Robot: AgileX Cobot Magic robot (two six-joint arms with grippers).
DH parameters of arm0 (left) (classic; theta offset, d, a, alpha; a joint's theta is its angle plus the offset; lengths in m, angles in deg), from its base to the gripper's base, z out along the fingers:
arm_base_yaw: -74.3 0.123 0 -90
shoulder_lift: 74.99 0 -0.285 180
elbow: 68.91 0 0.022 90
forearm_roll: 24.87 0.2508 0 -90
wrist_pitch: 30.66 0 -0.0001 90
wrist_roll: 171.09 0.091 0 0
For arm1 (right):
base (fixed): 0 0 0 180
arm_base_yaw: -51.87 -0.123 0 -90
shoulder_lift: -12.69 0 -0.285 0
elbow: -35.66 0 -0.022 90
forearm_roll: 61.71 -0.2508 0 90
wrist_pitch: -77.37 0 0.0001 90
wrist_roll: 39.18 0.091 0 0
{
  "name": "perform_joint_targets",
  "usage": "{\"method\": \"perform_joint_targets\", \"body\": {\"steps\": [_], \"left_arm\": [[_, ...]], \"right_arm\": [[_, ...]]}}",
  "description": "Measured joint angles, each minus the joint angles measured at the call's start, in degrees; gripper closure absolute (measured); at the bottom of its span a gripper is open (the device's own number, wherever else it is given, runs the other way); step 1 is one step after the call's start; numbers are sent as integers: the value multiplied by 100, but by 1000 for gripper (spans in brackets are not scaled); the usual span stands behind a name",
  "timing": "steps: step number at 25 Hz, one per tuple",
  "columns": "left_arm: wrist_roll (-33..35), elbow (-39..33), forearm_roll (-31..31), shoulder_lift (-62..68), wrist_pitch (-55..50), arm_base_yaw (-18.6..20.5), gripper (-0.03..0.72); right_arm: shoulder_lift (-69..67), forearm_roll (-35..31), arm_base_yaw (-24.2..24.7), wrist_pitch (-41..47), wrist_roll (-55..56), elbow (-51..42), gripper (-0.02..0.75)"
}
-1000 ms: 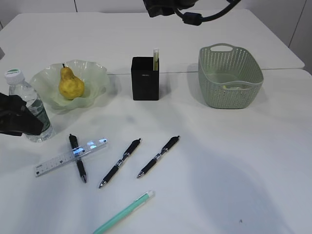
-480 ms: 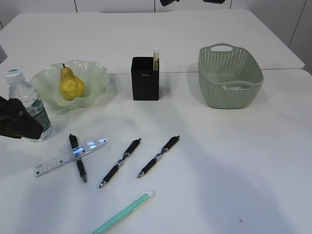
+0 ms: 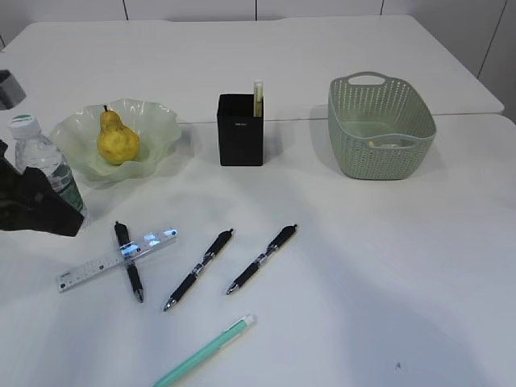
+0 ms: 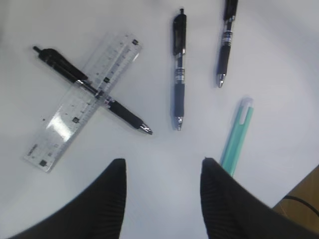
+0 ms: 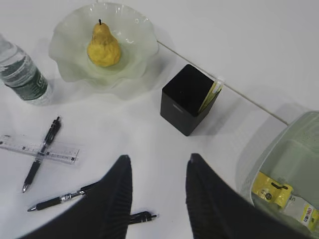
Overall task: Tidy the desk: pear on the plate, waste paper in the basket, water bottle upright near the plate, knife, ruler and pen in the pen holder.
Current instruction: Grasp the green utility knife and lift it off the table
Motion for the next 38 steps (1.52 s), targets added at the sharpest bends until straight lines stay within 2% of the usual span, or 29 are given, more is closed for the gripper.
{"method": "perform_joint_targets", "body": {"steps": [7,12,13,21,32,38], "left_arm": [[87,0,47,0,-12,-625,347],[218,0,47,0,-12,-1008,347],[229,0,47,0,-12,-1123,347],[324,0,47,0,-12,-2006,347],[352,0,267,0,-12,-2387,347],[352,0,267,0,-2,-2869,347]], "right_arm": [[473,88,0,297,86,0,437],[1095,134,0,447,148,-412,437],[1381,158,0,447,159,-843,437],[2647,264,0,238,162,-2588,437],[4184,517,0,-149,218,-4583,437],[4665,517,0,-263,233,-5245,437]]}}
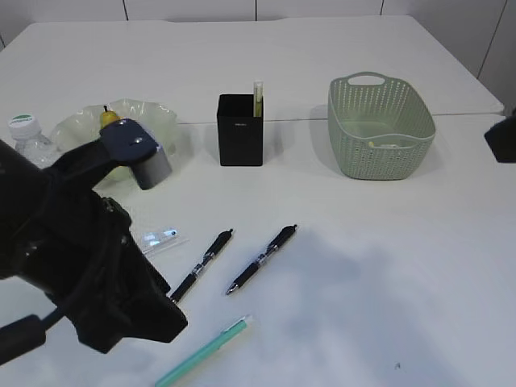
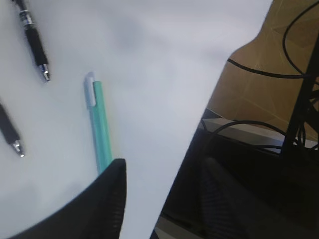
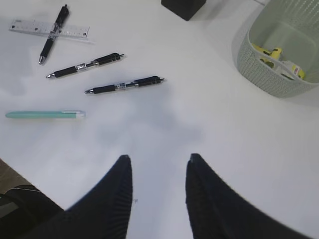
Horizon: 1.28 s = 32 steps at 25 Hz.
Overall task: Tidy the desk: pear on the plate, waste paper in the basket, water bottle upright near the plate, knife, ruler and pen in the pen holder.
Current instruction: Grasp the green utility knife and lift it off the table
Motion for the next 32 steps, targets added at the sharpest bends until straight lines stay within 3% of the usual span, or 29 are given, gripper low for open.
{"method": "perform_joint_targets", "body": {"steps": [11,24,32], "left_arm": [[0,0,15,280,241,-950,347],[0,0,559,765,1019,-1013,347],[0,10,851,768,1505,-1013,347]], "right_arm": [[60,143,0,-28,68,-234,437],[676,1308,0,-40,739,-493,437],[1510,1414,0,56,814,-760,437]]}}
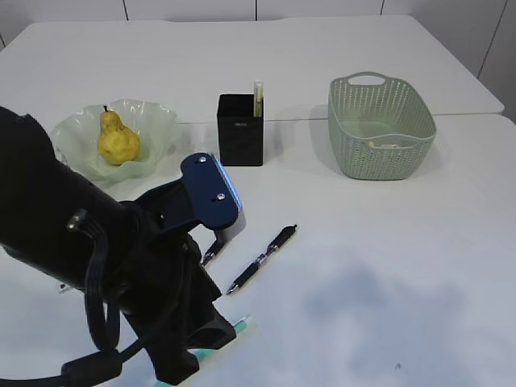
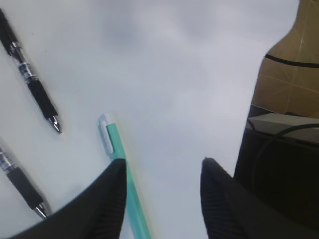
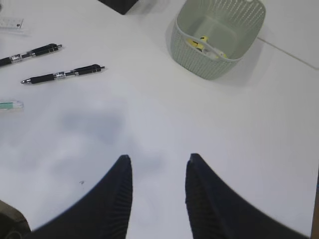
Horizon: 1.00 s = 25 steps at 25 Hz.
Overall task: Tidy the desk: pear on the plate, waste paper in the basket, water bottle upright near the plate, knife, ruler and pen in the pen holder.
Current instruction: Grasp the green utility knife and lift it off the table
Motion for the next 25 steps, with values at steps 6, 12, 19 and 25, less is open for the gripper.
{"method": "perform_joint_targets", "body": {"steps": [6,12,19,25], "left_arm": [[-96,0,21,187,165,91,345],[-206,0,36,695,144,167,326],[-220,85,145,917,89,167,325],[-748,827,832,1033,-354,167,325]], "right_arm": [[337,58,0,31,0,1,437],[408,-63,0,57,46,-25,437],[408,-63,0,57,46,-34,437],[408,-63,0,57,46,-34,437]]}}
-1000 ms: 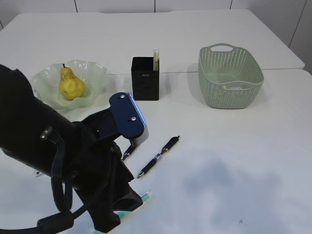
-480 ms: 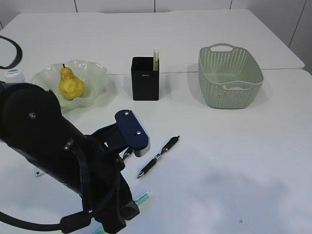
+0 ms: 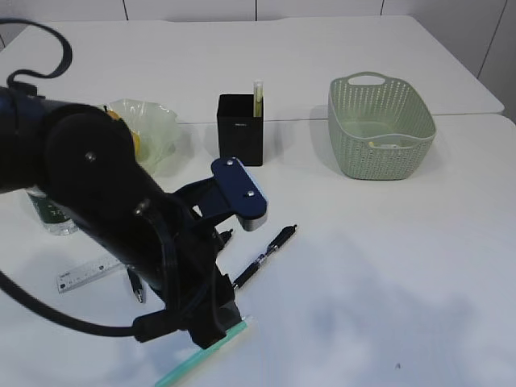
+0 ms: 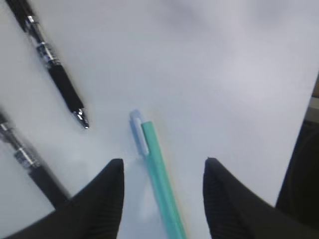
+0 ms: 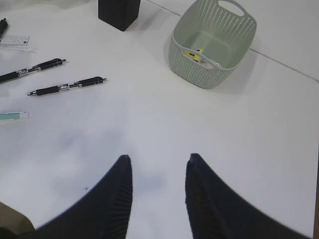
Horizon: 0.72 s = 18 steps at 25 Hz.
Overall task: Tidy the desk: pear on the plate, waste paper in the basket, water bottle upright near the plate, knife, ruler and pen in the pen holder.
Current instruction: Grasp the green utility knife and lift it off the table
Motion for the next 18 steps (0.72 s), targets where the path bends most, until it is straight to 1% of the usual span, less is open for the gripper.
{"method": "perform_joint_targets", "body": {"steps": [5,7,10,18], "left_arm": [[-884,646,1051,360,-708,0,325],[-1079,849,1240,479,-967,0,325],[-1315,1014,1356,587,-1183,13,325],[-1993,1112,1472,699,-1667,13,323]], "right_arm": [[0,0,0,0,24,0,437],[0,0,0,0,24,0,437],[0,-5,0,0,37,0,437],[0,-5,0,0,45,0,437]]}}
